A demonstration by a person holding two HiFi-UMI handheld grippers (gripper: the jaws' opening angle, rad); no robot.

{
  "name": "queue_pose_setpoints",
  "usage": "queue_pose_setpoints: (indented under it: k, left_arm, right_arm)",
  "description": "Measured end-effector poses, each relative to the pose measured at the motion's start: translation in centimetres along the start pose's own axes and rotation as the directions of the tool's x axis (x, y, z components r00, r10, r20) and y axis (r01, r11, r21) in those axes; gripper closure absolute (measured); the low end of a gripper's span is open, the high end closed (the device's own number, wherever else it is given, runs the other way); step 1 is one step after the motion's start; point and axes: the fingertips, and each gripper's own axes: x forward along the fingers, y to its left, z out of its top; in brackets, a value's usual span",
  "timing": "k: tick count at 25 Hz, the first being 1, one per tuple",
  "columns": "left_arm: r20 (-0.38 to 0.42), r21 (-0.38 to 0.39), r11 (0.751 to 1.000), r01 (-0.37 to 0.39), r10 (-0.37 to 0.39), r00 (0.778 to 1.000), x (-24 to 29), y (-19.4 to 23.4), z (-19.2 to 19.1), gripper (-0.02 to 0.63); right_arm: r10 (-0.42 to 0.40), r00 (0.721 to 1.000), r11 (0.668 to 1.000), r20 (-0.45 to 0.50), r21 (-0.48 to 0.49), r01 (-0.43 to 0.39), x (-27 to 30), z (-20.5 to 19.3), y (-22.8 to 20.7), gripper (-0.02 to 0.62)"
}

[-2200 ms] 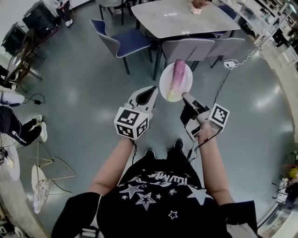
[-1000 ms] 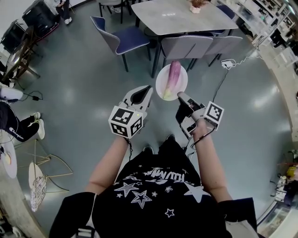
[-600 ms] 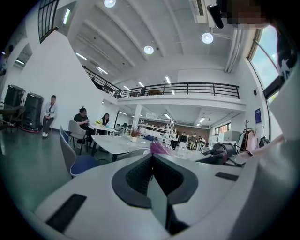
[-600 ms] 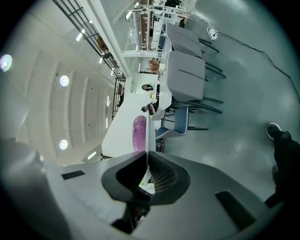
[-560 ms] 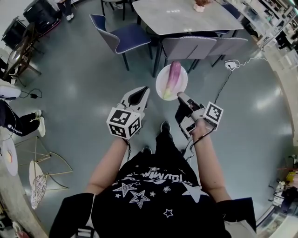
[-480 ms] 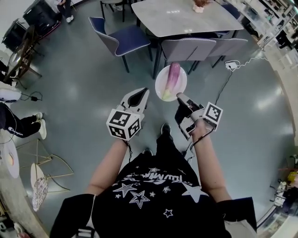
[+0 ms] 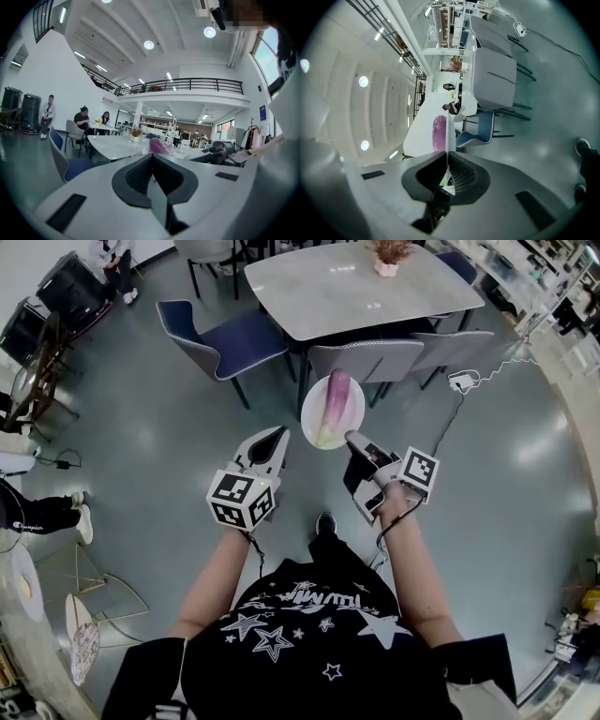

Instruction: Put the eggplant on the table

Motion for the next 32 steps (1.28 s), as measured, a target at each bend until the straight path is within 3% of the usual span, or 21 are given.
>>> queue_pose_setpoints:
  k: [18, 27, 32]
  left_arm:
    - [0.008, 0.028, 0.998, -0.054, 0.053, 0.999, 11.6, -0.5, 3.3, 0.598]
    - [0.008, 0.032, 0.994, -0.102, 0.102, 0.995, 12.1, 2.0, 3.9, 0.598]
    - [0.017, 0.019, 0.996, -0.088, 0.088, 0.996, 13.1, 4.3, 4.2, 0.598]
  right_arm:
    - [0.04, 0.996, 0.999, -0.078, -0.01, -0.041, 3.0, 12.2, 0.6, 0.577]
    - [0.05, 0.992, 0.999, -0.116, -0.014, -0.052, 6.6, 12.6, 0.6, 0.577]
    - [0.046, 0.992, 0.999, -0.119, -0.021, -0.049, 8.9, 12.6, 0.7, 0.577]
